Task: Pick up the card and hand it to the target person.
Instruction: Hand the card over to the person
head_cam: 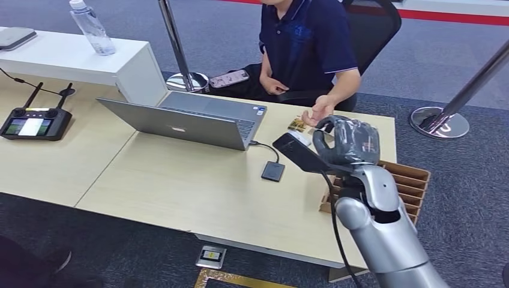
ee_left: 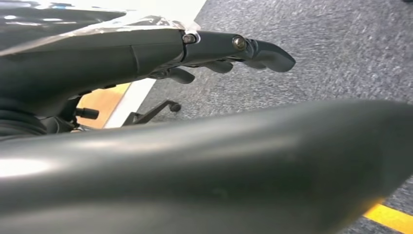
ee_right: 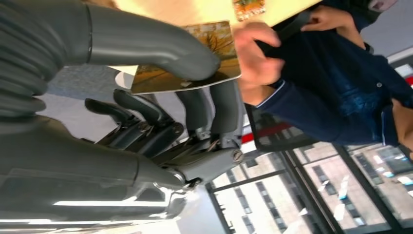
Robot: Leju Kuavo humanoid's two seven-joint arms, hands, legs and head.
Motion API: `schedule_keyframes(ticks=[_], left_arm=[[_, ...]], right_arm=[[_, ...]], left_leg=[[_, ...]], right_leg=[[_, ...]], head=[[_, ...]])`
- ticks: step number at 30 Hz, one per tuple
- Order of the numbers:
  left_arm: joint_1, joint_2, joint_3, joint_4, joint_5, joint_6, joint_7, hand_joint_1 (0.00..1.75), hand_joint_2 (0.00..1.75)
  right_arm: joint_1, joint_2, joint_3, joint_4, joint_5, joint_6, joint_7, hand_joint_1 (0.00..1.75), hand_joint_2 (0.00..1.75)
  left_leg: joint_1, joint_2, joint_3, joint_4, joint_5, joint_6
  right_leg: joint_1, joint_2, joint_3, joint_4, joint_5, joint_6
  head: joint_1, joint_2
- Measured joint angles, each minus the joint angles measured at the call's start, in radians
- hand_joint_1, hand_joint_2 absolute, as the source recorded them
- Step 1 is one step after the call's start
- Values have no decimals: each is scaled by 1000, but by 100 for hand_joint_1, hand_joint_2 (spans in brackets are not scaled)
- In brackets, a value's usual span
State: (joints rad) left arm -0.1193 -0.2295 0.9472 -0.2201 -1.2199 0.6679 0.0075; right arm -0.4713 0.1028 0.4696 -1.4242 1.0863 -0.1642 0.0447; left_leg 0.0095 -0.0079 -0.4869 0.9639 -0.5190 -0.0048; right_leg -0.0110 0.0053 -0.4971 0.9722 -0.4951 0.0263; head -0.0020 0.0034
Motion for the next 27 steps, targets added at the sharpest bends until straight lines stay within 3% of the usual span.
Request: schedule_keyframes(ticks=[7,20,21,24,25,27], left_arm=[[-7,-6,-27,0,-20,-5,23,0,0],[-9,-9,-48,0,-25,-13,40,0,0],[-9,-9,-48,0,-25,-13,40,0,0],[-9,-10,-48,0,-25,-13,40,0,0],[-9,-10,-48,0,-26,-14,40,0,0],[-9,-11,-48,0,-27,-16,42,0,0]], right_arm=[[-193,104,45,316,66,-56,53,175,175],[-342,193,100,683,226,-162,153,175,175],[-345,196,102,699,230,-164,156,164,175],[-354,200,107,738,233,-167,157,41,175],[-356,201,108,750,229,-165,154,7,175],[-359,205,109,772,217,-158,141,0,87]], left_leg=[[0,0,-1,0,1,-1],[0,0,-2,0,1,-1],[0,0,-2,0,1,-1],[0,0,-2,0,1,-1],[0,0,-2,0,1,-1],[0,0,-2,0,1,-1]], right_leg=[[0,0,-1,1,0,0],[0,0,-2,0,0,0],[0,0,-2,0,0,0],[0,0,-2,0,0,0],[0,0,-2,0,0,0],[0,0,-2,0,0,0]], head=[[0,0],[0,0],[0,0],[0,0],[0,0],[0,0]])
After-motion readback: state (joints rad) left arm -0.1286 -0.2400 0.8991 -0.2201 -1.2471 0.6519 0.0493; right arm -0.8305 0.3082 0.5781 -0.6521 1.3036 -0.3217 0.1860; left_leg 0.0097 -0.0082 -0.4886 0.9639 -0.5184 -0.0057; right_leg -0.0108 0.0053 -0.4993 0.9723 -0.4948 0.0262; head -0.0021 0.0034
